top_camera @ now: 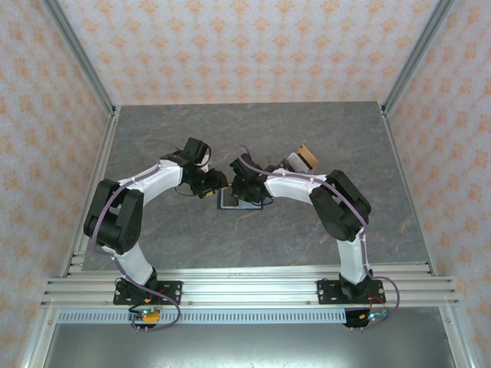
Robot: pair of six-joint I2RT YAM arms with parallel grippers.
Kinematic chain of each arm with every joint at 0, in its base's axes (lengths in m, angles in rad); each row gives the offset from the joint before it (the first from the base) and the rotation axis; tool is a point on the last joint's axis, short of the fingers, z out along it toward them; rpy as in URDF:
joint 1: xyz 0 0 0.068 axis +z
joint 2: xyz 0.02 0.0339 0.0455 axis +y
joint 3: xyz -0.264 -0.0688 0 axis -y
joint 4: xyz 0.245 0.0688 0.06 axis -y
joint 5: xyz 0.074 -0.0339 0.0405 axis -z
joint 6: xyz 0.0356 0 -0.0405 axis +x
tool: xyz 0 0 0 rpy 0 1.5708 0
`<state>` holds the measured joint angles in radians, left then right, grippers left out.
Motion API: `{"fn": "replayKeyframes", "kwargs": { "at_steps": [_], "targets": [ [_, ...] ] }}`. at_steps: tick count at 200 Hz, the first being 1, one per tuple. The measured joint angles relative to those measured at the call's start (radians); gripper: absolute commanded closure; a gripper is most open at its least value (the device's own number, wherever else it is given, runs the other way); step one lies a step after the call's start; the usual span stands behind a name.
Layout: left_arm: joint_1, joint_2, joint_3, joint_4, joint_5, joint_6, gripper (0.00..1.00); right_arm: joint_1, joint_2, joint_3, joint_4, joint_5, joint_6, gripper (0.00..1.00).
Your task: Take the credit cards out of the card holder
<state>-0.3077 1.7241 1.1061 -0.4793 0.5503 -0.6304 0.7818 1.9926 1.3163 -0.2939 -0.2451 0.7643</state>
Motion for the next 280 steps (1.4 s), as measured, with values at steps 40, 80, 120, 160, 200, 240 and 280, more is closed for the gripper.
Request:
{"fn": "replayKeyframes", "kwargs": {
  "at_steps": [40,80,120,160,200,240,280],
  "targets": [
    [0.000,0.056,0.027,0.028,0.002,-0.018,0.69,-0.009,-0.001,-0.024,0.031,-0.014,0.003,0.82],
    [-0.010,0.103,0.040,0.035,0.008,-0.024,0.73,-0.014,-0.018,-0.055,0.072,-0.030,0.010,0.81],
    [-0.013,0.116,0.043,0.035,0.008,-0.024,0.80,-0.022,-0.043,-0.095,0.116,-0.052,0.015,0.81],
    [-0.013,0.140,0.043,0.036,0.008,-0.024,0.84,-0.034,-0.068,-0.134,0.154,-0.066,0.032,0.81],
    [-0.013,0.151,0.043,0.037,0.011,-0.024,0.87,-0.047,-0.071,-0.165,0.190,-0.077,0.048,0.82],
    [-0.013,0.151,0.043,0.037,0.011,-0.016,0.88,-0.050,-0.071,-0.174,0.232,-0.109,0.060,0.82],
    [-0.013,0.151,0.042,0.040,0.011,-0.016,0.89,-0.050,-0.070,-0.182,0.246,-0.122,0.066,0.83]
  ]
}}
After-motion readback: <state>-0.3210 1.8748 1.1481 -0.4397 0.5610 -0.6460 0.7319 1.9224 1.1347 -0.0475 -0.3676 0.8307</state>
